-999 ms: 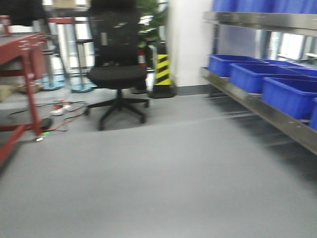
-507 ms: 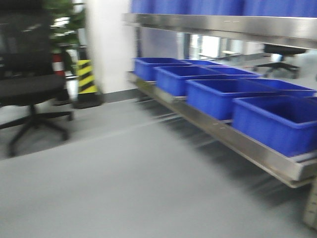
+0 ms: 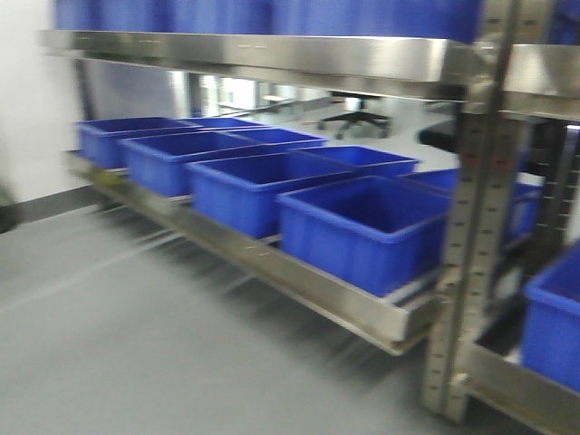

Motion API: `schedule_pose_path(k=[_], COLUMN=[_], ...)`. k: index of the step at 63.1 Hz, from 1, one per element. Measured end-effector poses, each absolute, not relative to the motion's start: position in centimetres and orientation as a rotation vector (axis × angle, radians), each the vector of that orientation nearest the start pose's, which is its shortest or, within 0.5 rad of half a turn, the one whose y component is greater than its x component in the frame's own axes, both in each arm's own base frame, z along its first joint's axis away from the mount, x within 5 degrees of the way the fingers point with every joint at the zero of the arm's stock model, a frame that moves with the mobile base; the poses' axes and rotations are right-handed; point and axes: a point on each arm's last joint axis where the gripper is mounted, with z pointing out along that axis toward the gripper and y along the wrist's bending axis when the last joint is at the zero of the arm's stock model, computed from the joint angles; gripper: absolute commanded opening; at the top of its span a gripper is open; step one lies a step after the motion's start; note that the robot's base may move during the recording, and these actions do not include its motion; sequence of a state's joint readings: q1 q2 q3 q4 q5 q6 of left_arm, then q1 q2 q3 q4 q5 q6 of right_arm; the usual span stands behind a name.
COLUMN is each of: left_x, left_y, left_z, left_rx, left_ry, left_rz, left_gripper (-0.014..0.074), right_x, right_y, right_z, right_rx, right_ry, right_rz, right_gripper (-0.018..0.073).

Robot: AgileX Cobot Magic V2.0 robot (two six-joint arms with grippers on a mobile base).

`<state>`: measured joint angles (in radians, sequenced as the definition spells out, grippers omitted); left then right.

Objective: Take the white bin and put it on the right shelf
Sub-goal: 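Carry the pink bin with both grippers toward the steel shelving rack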

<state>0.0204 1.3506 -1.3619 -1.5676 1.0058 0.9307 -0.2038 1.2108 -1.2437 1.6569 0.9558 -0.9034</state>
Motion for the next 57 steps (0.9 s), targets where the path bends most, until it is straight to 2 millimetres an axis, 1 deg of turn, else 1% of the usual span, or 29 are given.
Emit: schedule_pose_path(k=[57], left_x=[27.33], left_y=[-7.14], left_z=[45.81], left_rx=[0.354], left_ry=[1.614], left_rz=[-1.211], left_gripper=[-0.0126], right_x=[24.44], right_y=[2.52], right_z=[46.54], right_rx=[-0.110], right_ry=[1.528], right_rz=[1.120], right_gripper=[0.0057])
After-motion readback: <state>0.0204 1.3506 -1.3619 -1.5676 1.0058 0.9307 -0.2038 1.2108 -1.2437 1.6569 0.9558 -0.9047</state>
